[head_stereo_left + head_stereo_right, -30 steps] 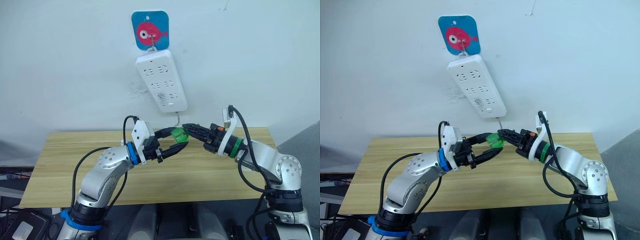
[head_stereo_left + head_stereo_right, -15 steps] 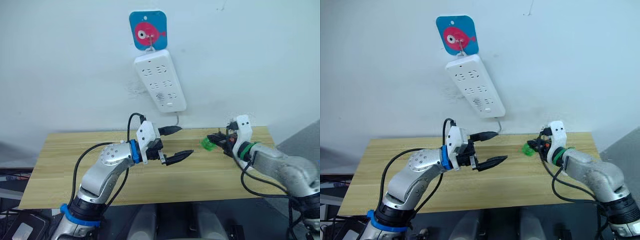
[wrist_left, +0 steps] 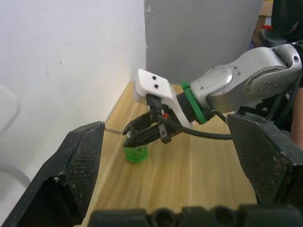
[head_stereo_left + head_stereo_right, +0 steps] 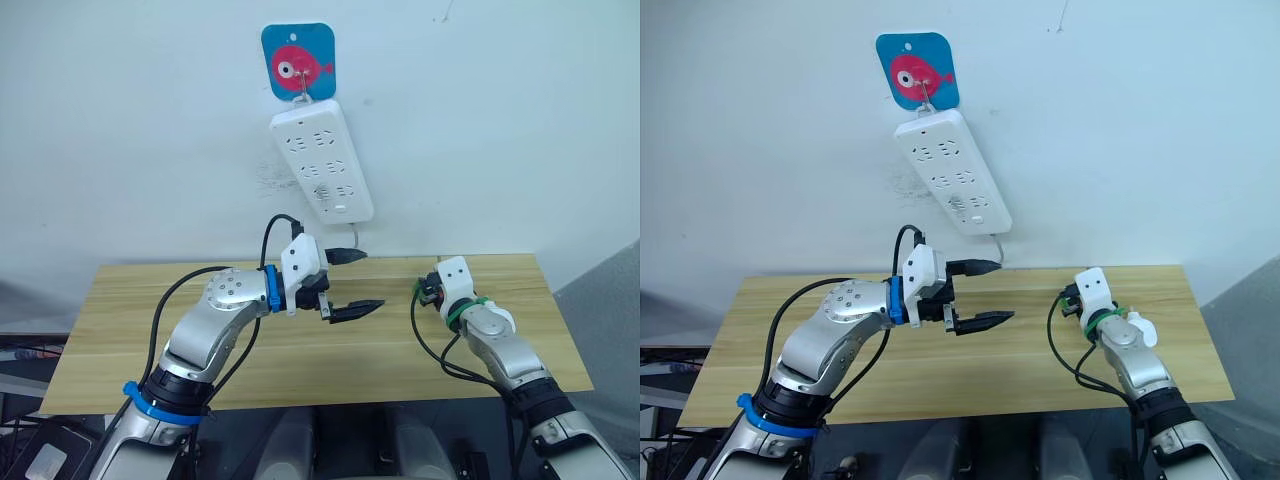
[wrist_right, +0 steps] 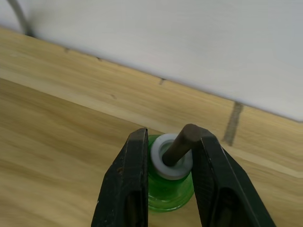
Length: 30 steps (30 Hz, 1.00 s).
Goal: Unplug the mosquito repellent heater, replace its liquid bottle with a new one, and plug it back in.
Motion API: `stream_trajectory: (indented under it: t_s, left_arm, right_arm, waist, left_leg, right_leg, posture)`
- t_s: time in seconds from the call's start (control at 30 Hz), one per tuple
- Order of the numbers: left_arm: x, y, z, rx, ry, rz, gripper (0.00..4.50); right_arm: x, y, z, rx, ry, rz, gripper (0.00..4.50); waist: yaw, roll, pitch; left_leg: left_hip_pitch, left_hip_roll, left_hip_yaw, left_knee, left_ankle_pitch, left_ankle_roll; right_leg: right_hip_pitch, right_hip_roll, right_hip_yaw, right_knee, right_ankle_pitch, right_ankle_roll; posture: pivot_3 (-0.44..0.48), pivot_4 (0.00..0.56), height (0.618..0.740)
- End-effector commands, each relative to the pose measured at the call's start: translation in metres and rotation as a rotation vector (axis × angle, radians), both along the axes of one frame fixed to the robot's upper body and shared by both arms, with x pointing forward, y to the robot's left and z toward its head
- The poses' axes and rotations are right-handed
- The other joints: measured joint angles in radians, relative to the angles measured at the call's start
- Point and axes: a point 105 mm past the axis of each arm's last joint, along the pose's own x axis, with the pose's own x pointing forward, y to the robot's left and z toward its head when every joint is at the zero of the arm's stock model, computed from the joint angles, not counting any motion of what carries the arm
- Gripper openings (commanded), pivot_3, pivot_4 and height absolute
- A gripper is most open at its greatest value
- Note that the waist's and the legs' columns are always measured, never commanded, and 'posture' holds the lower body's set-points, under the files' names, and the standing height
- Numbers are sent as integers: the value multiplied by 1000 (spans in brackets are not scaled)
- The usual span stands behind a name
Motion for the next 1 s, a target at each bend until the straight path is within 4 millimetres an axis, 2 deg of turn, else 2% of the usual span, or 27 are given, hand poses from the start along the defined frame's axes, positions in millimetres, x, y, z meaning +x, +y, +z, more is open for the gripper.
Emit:
stream_trajectory:
  t_s: [0.03, 0.07, 0.33, 0.4, 0.47, 0.53, 0.6, 0.67, 0.7, 0.8, 0.9, 1.0]
  left_arm:
    - [-3, 1, 7, -9, -38, -14, 4500]
    - [-3, 1, 7, -8, -38, -14, 4500]
    - [-1, -2, 10, -46, -27, 12, 4500]
    - [-1, 3, 8, -40, -26, 37, 4500]
    - [2, 14, 5, -45, -18, 107, 4500]
    - [5, 24, 0, -69, -23, 206, 4500]
    - [12, 39, -8, -162, 7, 402, 4500]
    - [10, 54, -27, -169, 8, 569, 4500]
    - [8, 58, -34, -156, -3, 611, 4500]
    - [-3, 86, -71, -102, -3, 880, 4500]
    - [-18, 113, -98, -86, 38, 1118, 4500]
    - [-33, 123, -122, -90, 104, 1236, 4500]
  right_arm:
    - [2, -7, 5, -42, -43, 10, 830]
    - [2, -8, 5, -46, -46, 8, 830]
    - [1, -1, 8, -17, -60, 35, 3672]
    - [0, -10, 27, -24, -117, 9, 4411]
    - [-7, -11, 54, -16, -185, 16, 4463]
    - [-15, -2, 71, -15, -214, 58, 4463]
    - [-30, 28, 72, -13, -165, 223, 4463]
    - [-46, 62, 72, -17, -122, 413, 4463]
    - [-52, 72, 72, -21, -111, 469, 4463]
    - [-65, 112, 82, -1, -91, 672, 4463]
    - [-67, 134, 97, 33, -95, 771, 4463]
    - [-68, 145, 111, 45, -99, 846, 4463]
  waist:
    - [-1, 0, 0]
    - [-1, 0, 0]
    - [-1, 0, 0]
    - [-1, 0, 0]
    - [0, 0, 0]
    - [-2, 0, 0]
    - [-4, 0, 0]
    - [-4, -1, 0]
    - [-5, -1, 0]
    - [-2, -1, 2]
    - [2, -6, 15]
    - [16, -7, 24]
  left_leg:
    - [0, 0, 0, 0, 0, 0]
    - [1, 0, 0, 0, 0, 0]
    - [3, 0, 0, 0, 1, 1]
    - [3, 0, 0, 0, 2, 1]
    - [3, 0, 0, 0, 2, 1]
    - [3, 0, 0, -1, 2, 1]
    - [3, 0, 0, -1, 2, 1]
    - [5, 1, 0, -1, 1, 1]
    - [5, 1, -1, -1, 1, 1]
    - [6, 2, -1, -2, 1, 1]
    - [7, 2, 0, -1, 2, 2]
    - [6, 1, -1, -1, 2, 2]
  right_leg:
    - [0, 0, 0, 1, 0, 0]
    - [0, 0, 0, 1, 0, 0]
    - [1, 0, 1, 5, 0, -1]
    - [1, 0, 1, 5, 1, -1]
    - [1, 0, 1, 5, 1, -1]
    - [0, 0, 1, 5, 1, -1]
    - [0, 0, 1, 5, 1, -1]
    - [1, 0, 1, 5, 0, -1]
    - [1, 0, 0, 4, 0, -1]
    - [2, 0, 0, 5, 0, -2]
    - [3, -1, 0, 3, 0, -2]
    - [2, -5, -3, 0, 0, -2]
  posture:
    - [119, 207, 740]
    - [119, 207, 740]
    - [131, 206, 740]
    - [131, 206, 740]
    - [139, 216, 740]
    - [138, 223, 740]
    - [133, 230, 740]
    - [127, 236, 740]
    - [125, 240, 740]
    - [130, 255, 740]
    - [152, 275, 740]
    - [188, 295, 740]
